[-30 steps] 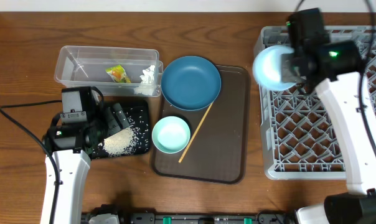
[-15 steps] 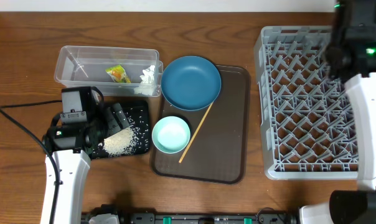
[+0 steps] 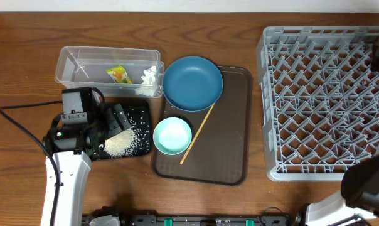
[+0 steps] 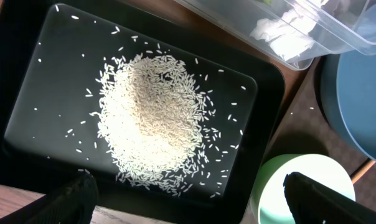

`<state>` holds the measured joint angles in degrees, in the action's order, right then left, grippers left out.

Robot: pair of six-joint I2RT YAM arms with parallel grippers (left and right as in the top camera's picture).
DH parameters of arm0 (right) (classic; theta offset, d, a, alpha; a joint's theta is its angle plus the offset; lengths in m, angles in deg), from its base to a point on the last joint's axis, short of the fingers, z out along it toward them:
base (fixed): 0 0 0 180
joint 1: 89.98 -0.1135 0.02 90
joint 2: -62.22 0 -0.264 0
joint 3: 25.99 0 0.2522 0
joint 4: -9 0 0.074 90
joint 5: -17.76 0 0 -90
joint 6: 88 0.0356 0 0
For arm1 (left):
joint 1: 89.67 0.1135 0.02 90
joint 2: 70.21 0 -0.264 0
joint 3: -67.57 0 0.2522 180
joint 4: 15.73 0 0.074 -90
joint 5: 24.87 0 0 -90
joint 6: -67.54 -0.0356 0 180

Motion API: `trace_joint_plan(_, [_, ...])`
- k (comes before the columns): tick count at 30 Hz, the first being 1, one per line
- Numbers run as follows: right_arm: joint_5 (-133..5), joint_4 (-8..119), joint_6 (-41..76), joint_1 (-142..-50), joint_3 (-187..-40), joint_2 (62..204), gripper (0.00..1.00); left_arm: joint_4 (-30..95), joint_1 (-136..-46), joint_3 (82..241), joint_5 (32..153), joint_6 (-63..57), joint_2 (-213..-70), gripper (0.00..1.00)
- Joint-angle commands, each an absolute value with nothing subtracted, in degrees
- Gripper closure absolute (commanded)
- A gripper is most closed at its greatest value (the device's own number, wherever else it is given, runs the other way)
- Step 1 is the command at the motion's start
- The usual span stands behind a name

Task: Sort waste into correct bins and load items into the dishwasher rack
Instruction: 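Carry mint bowl with right gripper into dish rack and release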

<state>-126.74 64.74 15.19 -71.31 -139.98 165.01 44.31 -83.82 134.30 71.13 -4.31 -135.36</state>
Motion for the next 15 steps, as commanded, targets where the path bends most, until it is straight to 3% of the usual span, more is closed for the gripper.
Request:
trace_joint_plan(1, [-128.6,64.04,10.97,-68.64,-140.22,168.31,0.99,44.48,-83.58,134.83,70.43,-4.24,-135.47,0.02])
trace_joint_plan(15, [-133.32,66.38,10.95,-66.26,-140.22,179.98,0.99,44.48,-83.58,134.83,70.45,-4.24,-135.47,0.02])
